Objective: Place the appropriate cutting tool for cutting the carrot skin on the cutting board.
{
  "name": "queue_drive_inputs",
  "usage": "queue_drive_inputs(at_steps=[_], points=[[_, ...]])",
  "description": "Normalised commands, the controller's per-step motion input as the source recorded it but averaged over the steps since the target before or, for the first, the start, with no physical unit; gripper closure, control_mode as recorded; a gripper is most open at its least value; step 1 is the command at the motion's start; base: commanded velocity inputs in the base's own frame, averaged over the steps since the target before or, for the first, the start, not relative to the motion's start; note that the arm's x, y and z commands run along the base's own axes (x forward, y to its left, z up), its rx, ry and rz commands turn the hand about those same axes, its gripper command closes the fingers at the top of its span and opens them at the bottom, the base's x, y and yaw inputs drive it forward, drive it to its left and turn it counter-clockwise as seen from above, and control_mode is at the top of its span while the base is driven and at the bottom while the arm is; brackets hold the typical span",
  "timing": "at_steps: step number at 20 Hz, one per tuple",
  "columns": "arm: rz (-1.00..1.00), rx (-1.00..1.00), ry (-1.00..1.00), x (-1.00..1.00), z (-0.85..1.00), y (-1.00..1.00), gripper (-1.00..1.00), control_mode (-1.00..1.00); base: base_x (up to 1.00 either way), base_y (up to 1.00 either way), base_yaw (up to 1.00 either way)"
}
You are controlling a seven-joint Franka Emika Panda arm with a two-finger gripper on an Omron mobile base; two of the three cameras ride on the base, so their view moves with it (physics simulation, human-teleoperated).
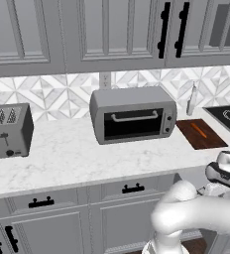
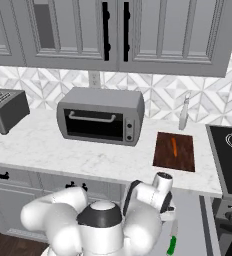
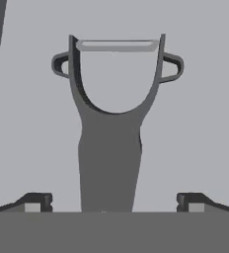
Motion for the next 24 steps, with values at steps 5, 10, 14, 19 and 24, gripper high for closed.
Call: queue_drive_inputs(at_steps=[5,10,14,19,24], points=[[0.00,0.00,0.00,0.08,-0.33,-0.02,-1.00,-1.00,0.00,0.00,0.00],[0.00,0.01,0.00,0.00,-0.41,0.00,-1.00,-1.00,0.00,0.00,0.00],[0.00,0.01,0.00,-0.14,-0.56,0.00,-1.00,-1.00,0.00,0.00,0.00],[0.00,0.00,-0.01,-0.47,-0.48,0.16,-1.00,-1.00,0.00,0.00,0.00],[0.00,0.00,-0.01,-0.19,-0.33,0.28,-1.00,-1.00,0.00,0.00,0.00]])
